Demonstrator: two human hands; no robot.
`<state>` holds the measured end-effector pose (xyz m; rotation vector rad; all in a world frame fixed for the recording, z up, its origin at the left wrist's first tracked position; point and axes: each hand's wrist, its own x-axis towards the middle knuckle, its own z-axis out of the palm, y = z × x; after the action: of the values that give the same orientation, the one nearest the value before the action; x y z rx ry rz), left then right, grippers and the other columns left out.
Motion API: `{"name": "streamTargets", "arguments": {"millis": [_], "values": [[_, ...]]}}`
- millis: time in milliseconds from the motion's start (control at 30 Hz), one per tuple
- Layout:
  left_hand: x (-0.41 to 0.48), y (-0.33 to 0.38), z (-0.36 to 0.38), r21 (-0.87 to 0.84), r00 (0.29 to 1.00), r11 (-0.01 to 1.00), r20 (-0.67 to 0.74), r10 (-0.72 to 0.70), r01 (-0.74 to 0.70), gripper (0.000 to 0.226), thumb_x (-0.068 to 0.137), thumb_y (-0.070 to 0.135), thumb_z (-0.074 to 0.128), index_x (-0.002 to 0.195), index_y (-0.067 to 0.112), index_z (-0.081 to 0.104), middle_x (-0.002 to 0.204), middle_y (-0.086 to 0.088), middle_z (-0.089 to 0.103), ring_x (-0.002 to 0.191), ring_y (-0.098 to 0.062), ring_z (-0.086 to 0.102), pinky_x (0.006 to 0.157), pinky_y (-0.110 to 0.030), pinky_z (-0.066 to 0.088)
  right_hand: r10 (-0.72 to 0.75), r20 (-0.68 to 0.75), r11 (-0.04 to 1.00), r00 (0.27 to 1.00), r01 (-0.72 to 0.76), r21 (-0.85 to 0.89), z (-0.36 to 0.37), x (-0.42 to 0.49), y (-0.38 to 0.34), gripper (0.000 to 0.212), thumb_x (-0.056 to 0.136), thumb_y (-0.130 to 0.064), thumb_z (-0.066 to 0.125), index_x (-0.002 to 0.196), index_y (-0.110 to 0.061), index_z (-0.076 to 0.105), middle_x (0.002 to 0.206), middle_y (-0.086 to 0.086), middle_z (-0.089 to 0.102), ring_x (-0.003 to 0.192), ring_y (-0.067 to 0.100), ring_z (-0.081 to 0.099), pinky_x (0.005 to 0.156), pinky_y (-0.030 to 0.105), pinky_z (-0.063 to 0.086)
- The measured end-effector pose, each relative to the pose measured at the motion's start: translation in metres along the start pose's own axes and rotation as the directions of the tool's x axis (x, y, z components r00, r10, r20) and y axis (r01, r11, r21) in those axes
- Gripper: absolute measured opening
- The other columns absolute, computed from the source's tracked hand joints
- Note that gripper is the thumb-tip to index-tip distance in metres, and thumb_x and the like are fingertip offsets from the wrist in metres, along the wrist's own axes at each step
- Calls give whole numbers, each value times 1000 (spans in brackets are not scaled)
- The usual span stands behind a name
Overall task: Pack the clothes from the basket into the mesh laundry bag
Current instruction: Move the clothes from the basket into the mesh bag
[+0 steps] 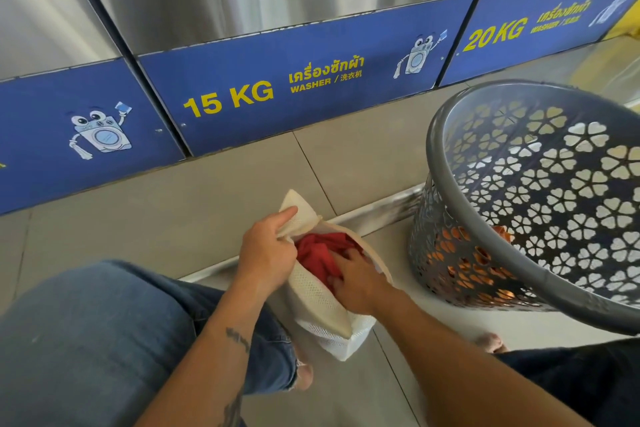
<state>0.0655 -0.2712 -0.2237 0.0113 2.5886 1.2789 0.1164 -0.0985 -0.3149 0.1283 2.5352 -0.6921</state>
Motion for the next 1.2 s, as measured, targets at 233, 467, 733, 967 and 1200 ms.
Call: {"name": "streamTargets", "arguments": {"millis": [233, 467, 733, 967, 1200], "values": [[0, 1, 14, 101, 996, 991, 27, 87, -89, 58, 87, 3, 51, 141, 25, 51, 141, 0, 52, 129, -24, 47, 109, -41, 41, 115, -94, 993, 989, -117, -17, -32, -28, 2, 72, 85, -38, 57, 151, -27, 30, 155, 14, 29, 141, 39, 34, 116, 51, 33], [-14, 2, 28, 177, 983, 968, 76, 166, -177, 58, 89, 13, 54, 145, 24, 44, 145, -2, 48, 128, -25, 46, 108, -40, 40, -16, -29, 1000, 999, 15, -22, -83, -69, -13, 78, 87, -35, 63, 154, -34, 22, 153, 4, 34, 135, 32, 43, 109, 47, 42], [-18, 9, 34, 222, 980, 955, 84, 180, -194, 59, 89, 22, 58, 146, 26, 43, 147, -1, 45, 131, -23, 42, 110, -37, 35, -291, -324, 956, 900, 286, -62, -191, -131, -29, 69, 93, -26, 67, 154, -31, 36, 148, -6, 48, 132, 5, 44, 103, 15, 30], [-14, 18, 48, 211, 984, 961, 31, 177, -179, 57, 90, 27, 62, 144, 25, 45, 142, 0, 49, 127, -22, 47, 105, -37, 40, -100, -465, 994, 880, 68, -86, -248, -112, 57, 62, 94, -28, 67, 150, -26, 40, 148, 6, 50, 130, 26, 52, 105, 41, 43], [0, 36, 81, 204, 988, 967, 8, 157, -155, 57, 92, 26, 61, 146, 25, 42, 146, -1, 46, 131, -22, 44, 104, -36, 40, 291, -109, 910, 951, -310, -275, -222, -56, 143, 79, 91, -47, 64, 157, -25, 26, 154, 14, 42, 136, 35, 47, 110, 47, 42]]}}
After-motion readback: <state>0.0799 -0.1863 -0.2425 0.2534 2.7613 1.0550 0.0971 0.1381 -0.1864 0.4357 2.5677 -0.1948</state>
